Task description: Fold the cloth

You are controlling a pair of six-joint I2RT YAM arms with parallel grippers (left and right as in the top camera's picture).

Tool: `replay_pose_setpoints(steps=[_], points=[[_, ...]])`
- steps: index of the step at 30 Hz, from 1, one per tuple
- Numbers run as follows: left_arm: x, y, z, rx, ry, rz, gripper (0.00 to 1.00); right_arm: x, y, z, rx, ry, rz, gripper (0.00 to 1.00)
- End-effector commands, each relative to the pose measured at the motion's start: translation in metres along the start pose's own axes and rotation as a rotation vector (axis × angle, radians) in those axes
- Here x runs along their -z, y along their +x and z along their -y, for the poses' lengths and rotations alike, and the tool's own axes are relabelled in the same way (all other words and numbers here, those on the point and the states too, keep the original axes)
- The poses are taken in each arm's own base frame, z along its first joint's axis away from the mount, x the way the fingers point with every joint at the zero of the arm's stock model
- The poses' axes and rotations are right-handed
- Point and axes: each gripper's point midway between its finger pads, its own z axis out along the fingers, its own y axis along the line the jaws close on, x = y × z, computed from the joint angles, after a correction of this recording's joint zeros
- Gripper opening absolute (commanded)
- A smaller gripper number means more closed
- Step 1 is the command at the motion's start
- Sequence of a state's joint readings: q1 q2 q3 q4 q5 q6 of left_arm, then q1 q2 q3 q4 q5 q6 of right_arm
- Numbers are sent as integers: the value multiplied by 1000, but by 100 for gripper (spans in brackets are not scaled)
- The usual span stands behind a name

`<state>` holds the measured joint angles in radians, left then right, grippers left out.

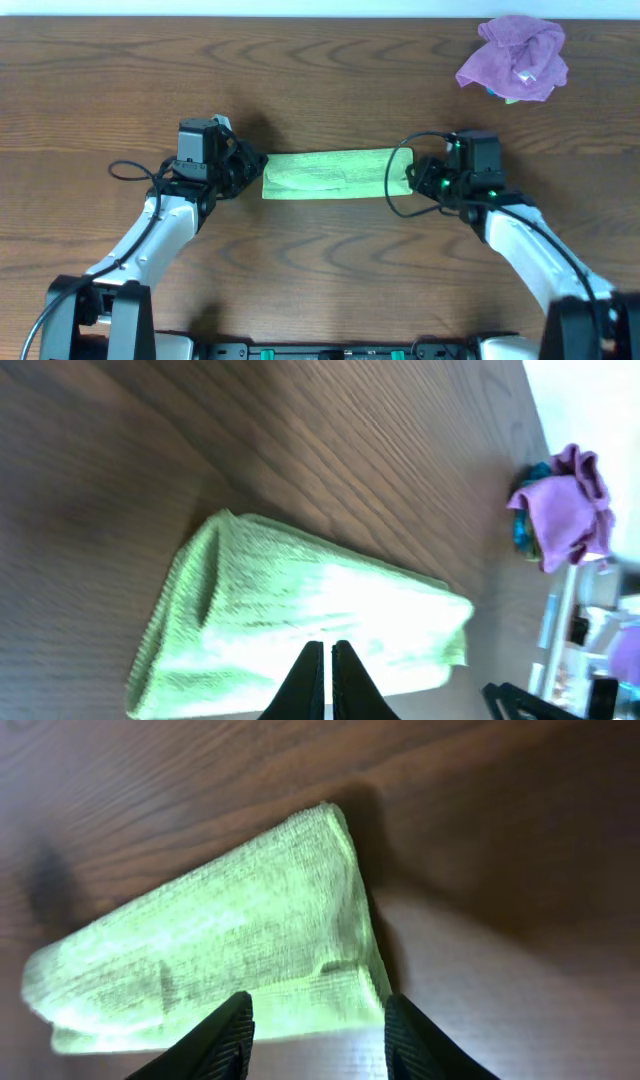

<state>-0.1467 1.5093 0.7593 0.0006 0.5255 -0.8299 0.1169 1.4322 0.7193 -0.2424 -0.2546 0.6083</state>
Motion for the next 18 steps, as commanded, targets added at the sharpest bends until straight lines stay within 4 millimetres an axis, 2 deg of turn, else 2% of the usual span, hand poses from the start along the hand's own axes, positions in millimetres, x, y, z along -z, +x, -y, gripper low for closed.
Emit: replay_pose_setpoints(steps=[1, 7, 9, 18], points=[[-1, 10, 5, 78, 18, -36, 6, 16, -4, -5, -29, -11, 16, 45], [-14, 11, 1, 62, -47, 22, 6, 22, 12, 3, -60, 30, -40, 58], [-21, 11, 0, 48, -56, 36, 6, 21, 14, 6, -67, 38, -52, 68], [-60, 17, -26, 101, -83, -12, 6, 4, 15, 13, -106, 60, -67, 71]])
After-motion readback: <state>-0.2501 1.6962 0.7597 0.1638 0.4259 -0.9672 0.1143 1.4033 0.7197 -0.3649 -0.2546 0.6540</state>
